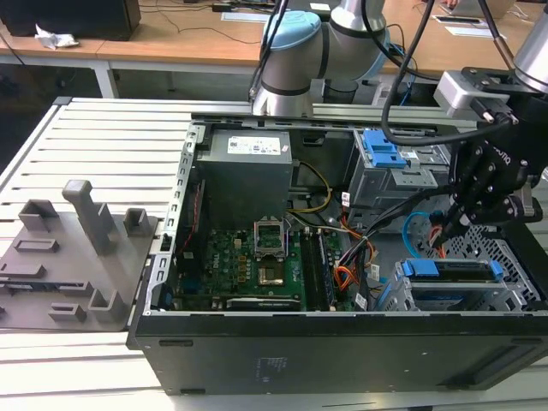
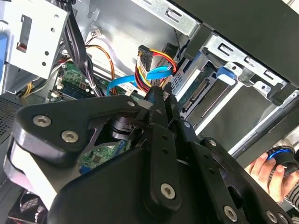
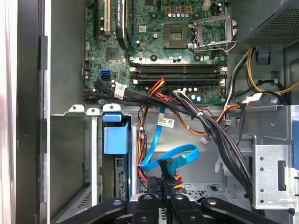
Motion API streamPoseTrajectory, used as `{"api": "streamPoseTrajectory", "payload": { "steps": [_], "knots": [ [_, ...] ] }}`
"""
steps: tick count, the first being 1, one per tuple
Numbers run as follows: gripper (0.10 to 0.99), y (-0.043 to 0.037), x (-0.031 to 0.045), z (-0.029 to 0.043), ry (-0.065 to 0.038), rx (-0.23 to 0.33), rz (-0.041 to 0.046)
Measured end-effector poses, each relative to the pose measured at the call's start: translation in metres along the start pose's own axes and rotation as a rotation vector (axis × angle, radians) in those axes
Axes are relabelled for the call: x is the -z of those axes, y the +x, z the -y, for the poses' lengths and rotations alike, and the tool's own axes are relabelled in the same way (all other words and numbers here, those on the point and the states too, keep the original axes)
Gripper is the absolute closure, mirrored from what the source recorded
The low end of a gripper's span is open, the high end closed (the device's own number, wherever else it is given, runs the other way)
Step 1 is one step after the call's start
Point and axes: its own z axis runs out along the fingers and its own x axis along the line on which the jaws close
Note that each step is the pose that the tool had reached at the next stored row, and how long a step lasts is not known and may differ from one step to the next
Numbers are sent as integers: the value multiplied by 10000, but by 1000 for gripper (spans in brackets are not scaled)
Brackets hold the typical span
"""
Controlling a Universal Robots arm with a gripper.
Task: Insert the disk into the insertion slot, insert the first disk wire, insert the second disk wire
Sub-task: 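Insert the first disk wire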
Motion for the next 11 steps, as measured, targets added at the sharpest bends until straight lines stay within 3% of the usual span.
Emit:
{"api": "streamPoseTrajectory", "payload": {
  "steps": [11],
  "knots": [
    [922,128,-10,6,0,0,-1]
  ]
}}
